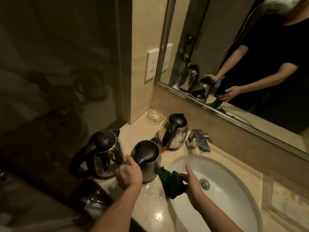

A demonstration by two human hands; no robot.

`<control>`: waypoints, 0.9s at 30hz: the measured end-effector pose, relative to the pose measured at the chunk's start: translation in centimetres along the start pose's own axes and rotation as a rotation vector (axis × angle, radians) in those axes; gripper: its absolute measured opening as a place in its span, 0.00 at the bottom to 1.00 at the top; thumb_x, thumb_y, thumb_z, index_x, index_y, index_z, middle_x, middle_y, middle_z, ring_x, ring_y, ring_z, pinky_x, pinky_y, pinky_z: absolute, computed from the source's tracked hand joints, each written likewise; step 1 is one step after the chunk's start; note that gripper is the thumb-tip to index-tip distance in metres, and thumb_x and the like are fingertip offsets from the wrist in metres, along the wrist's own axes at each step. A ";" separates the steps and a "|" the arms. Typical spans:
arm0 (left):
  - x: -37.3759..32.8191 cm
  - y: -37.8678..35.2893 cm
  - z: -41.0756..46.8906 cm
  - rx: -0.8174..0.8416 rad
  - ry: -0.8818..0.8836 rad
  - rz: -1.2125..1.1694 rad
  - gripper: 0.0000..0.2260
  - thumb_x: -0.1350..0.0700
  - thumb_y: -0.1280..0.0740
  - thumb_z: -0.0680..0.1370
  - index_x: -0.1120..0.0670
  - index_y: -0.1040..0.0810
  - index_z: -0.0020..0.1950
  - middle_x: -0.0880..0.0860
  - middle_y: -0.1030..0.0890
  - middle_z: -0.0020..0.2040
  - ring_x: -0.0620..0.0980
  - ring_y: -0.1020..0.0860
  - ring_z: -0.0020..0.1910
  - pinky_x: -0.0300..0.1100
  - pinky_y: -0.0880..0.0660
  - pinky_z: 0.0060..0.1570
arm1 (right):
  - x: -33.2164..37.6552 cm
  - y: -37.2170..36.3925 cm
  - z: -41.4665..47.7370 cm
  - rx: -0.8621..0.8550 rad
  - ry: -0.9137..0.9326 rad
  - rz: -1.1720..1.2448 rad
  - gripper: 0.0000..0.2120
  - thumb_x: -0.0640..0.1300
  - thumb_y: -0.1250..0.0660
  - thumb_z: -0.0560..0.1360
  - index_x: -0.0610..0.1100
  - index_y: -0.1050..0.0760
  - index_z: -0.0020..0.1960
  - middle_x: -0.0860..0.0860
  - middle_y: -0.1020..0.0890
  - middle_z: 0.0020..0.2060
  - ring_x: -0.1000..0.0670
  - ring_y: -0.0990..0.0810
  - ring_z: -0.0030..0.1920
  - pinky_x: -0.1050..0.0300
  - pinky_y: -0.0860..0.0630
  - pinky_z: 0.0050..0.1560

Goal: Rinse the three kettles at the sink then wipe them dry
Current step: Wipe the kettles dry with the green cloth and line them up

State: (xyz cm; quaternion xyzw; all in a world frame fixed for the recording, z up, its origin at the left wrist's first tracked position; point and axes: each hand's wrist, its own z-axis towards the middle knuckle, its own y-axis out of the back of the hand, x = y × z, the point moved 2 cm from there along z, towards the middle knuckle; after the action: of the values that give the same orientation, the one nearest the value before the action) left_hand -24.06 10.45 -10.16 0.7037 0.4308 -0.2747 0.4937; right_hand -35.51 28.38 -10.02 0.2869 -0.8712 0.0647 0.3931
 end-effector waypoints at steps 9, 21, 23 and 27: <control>-3.0 -3.5 1.4 -0.022 0.030 -0.044 0.34 0.40 0.49 0.83 0.66 0.16 0.50 0.66 0.16 0.48 0.66 0.19 0.53 0.52 0.25 0.56 | 1.7 -2.0 1.3 0.041 -0.020 -0.176 0.33 0.63 0.56 0.81 0.40 0.26 0.67 0.45 0.23 0.63 0.48 0.29 0.57 0.47 0.41 0.71; -7.9 -8.5 5.6 -0.051 -0.013 -0.011 0.29 0.42 0.49 0.85 0.60 0.18 0.44 0.56 0.25 0.38 0.56 0.24 0.44 0.49 0.29 0.50 | 0.3 -4.6 2.7 0.032 0.036 -0.569 0.27 0.61 0.50 0.81 0.45 0.20 0.58 0.46 0.21 0.55 0.49 0.26 0.52 0.60 0.36 0.53; -8.3 -9.2 6.3 -0.038 -0.016 0.010 0.29 0.41 0.50 0.84 0.58 0.19 0.43 0.56 0.23 0.38 0.54 0.25 0.41 0.47 0.30 0.45 | 0.1 -5.1 2.2 0.034 0.109 -0.654 0.23 0.61 0.48 0.80 0.47 0.20 0.49 0.48 0.21 0.48 0.50 0.24 0.51 0.60 0.33 0.52; -8.8 -10.1 7.5 -0.029 -0.060 0.061 0.32 0.40 0.52 0.84 0.60 0.17 0.42 0.58 0.18 0.40 0.58 0.21 0.41 0.48 0.26 0.44 | -1.5 -6.5 1.4 0.048 0.214 -0.804 0.21 0.63 0.46 0.76 0.53 0.20 0.41 0.57 0.22 0.49 0.51 0.26 0.55 0.61 0.34 0.57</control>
State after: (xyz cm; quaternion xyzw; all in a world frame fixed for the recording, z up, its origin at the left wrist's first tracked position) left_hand -36.82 1.92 -10.38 0.7007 0.3982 -0.2740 0.5248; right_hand -32.10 23.18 -12.79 0.6049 -0.6424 -0.0442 0.4684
